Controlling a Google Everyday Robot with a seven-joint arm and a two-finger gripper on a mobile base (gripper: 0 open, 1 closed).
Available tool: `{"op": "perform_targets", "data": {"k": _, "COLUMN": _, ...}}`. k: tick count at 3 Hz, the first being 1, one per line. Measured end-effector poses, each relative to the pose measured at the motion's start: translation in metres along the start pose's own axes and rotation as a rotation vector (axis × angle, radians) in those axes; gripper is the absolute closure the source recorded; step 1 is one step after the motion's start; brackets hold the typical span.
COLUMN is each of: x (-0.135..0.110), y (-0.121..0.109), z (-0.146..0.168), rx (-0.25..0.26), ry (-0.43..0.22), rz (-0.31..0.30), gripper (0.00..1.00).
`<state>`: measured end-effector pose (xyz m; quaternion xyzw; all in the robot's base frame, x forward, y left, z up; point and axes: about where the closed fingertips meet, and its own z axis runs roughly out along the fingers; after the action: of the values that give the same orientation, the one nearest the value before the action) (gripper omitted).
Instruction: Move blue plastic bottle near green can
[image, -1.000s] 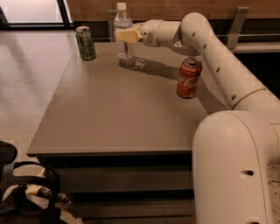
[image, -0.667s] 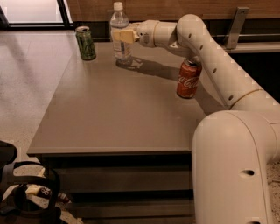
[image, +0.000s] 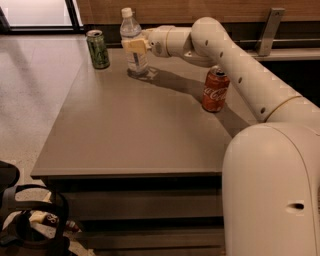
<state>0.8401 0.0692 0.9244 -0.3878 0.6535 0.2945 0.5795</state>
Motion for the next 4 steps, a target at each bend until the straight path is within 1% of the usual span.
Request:
{"op": "perform_targets", "data": {"k": 1, "x": 0.003, "y": 0.006, "z": 0.005, "rx": 0.021, "ry": 0.021, "rz": -0.022, "gripper": 1.0}}
{"op": "perform_targets", "data": {"k": 3, "x": 0.016, "y": 0.012, "z": 0.022, "rx": 0.02, "ry": -0.007, "rz": -0.008, "gripper": 1.0}}
{"op": "perform_targets", "data": {"k": 4, "x": 0.015, "y": 0.012, "z": 0.022, "rx": 0.02, "ry": -0.007, "rz": -0.008, "gripper": 1.0}}
